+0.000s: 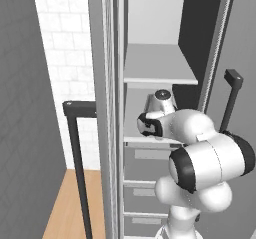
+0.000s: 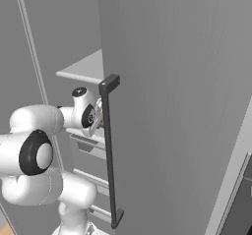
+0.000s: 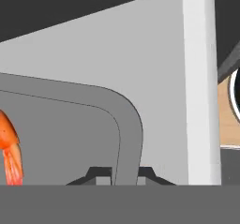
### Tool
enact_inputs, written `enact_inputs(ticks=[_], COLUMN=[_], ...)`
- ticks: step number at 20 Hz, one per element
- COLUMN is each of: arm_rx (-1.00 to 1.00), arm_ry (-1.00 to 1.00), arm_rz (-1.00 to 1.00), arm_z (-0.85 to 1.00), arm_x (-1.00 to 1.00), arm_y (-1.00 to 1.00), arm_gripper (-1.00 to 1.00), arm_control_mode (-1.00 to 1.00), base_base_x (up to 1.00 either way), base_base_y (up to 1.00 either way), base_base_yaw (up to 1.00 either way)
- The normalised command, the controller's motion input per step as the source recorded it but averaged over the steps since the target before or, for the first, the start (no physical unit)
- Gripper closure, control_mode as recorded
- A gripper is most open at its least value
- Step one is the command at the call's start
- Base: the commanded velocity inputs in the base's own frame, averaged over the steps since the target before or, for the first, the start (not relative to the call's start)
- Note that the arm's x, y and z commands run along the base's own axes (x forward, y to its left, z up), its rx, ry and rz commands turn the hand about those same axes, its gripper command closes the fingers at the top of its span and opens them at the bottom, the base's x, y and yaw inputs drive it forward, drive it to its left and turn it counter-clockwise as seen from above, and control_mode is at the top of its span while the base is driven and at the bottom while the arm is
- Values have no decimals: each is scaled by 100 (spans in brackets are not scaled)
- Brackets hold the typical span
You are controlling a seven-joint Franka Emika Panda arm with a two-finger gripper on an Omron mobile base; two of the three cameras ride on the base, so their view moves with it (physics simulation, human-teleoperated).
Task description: Take the meat container that has the shrimp and place it on the second highest rack of the freezer. Then take the vegetable container that has the avocados and place it on the highest rack of the freezer.
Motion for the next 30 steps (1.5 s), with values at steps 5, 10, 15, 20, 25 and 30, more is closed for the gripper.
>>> enact_inputs(ticks=[5,10,15,20,25,30], arm_rx=[0,-1,0,0,0,0], arm_ry=[2,0,0,0,0,0], arm_rz=[-1,0,0,0,0,0], arm_z=[-32,-30,-8,0,0,0], arm_x=[34,19,15,0,3,0], arm_y=[-5,0,0,0,0,0], arm_gripper=[100,100,100,100,-100,-100], arm_control_mode=[-100,-100,-100,-100,-100,-100], base_base_x=[0,0,0,0,0,0], base_base_y=[0,0,0,0,0,0], base_base_yaw=[0,0,0,0,0,0])
